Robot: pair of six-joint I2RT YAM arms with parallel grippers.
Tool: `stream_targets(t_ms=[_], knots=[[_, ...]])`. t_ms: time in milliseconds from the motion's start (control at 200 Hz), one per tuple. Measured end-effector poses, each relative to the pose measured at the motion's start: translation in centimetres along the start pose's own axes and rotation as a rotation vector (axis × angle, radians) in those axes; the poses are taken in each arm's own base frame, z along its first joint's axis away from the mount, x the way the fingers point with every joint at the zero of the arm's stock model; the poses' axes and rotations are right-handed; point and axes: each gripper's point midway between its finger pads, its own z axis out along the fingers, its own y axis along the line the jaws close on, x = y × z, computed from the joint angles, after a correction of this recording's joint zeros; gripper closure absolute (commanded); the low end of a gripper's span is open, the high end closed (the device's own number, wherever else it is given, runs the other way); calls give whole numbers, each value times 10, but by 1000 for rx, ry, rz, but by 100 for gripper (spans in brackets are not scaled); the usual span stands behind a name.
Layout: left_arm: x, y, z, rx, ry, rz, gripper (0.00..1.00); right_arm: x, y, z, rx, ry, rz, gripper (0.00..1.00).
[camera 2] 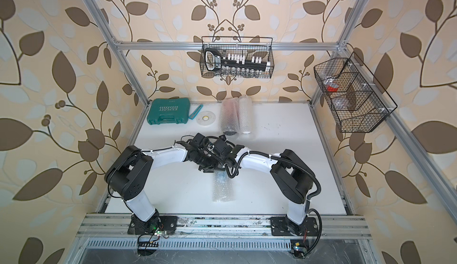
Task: Unwrap the vase from the bubble wrap
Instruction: Unwrap the bubble wrap at the center of the board.
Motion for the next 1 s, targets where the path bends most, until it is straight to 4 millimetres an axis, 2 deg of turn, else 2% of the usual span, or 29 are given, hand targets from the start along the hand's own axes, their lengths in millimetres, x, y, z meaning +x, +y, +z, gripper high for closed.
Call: stream_targets(t_ms=[320, 730, 1000], knots=[[2, 1, -1, 1, -4, 3, 53, 2, -5, 5, 24, 7, -3, 73], [2, 0, 0, 4, -21, -1, 57, 1, -6, 14, -18, 28, 14, 98], [2, 1, 0, 5, -32, -7, 58, 16, -16, 32, -100, 72, 91, 100]])
